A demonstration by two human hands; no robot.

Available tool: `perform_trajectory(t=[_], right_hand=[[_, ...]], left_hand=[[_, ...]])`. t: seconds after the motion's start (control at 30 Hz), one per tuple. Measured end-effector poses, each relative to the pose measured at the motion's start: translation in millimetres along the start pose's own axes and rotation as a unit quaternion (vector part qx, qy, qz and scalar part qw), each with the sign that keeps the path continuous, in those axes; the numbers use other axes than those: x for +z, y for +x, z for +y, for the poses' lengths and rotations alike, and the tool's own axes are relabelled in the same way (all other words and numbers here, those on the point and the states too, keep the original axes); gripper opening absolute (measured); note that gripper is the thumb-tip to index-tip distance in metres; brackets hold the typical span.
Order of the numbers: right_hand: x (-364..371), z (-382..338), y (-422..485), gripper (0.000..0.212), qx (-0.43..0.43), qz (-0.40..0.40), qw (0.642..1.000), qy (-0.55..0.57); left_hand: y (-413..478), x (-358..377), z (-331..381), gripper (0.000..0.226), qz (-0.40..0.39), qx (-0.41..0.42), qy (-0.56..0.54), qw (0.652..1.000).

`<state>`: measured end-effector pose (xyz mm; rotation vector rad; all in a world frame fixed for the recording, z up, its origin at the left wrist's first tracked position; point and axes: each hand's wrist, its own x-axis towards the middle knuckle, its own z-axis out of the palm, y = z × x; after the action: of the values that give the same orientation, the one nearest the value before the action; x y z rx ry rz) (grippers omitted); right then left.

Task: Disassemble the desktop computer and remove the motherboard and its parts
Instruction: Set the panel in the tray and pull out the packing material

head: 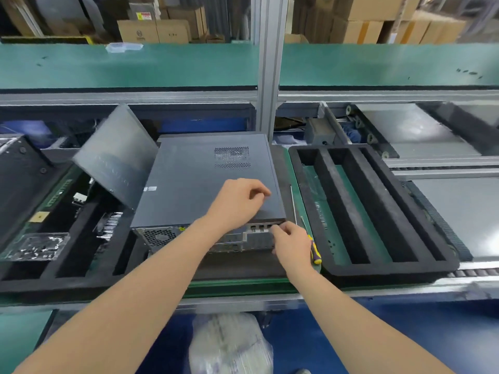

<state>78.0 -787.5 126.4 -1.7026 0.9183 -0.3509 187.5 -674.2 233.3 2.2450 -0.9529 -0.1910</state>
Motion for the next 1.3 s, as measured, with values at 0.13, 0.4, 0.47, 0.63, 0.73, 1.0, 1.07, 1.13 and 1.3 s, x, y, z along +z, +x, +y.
perform_trajectory(t=[0.13,0.4,0.47,0.63,0.73,1.0,1.07,1.13,1.3], right_hand=[[51,-11,-36,0.021,0.124,0.005,0.986,0.110],[140,-48,-72,0.039,0.208,-0.073,0.918,0.329],[153,-55,-75,0.039,0.212,-0.024,0.909,0.359],[177,-65,-80,0.042,0.186,0.078,0.900,0.387],[187,-69,-79,0.040,0.176,0.114,0.893,0.397],[194,-59,-79,0.009,0.133,0.107,0.867,0.468],[190,-57,-80,0.004,0.126,0.080,0.873,0.464],[185,-60,-80,0.010,0.131,0.074,0.877,0.456],[181,-84,-84,0.007,0.128,0.075,0.862,0.485]], left_hand=[[-1,-41,-61,0.019,0.023,0.018,0.057,0.998],[11,-56,-140,0.056,-0.075,0.065,0.192,0.976],[12,-51,-148,0.059,-0.107,0.063,0.214,0.969],[11,-43,-162,0.055,-0.134,0.071,0.276,0.949],[11,-42,-163,0.054,-0.126,0.075,0.270,0.952],[2,-36,-165,0.055,-0.105,0.074,0.248,0.960],[1,-37,-164,0.055,-0.107,0.070,0.245,0.961],[2,-41,-161,0.053,-0.108,0.063,0.234,0.964],[10,-66,-139,0.050,-0.150,0.045,0.212,0.965]])
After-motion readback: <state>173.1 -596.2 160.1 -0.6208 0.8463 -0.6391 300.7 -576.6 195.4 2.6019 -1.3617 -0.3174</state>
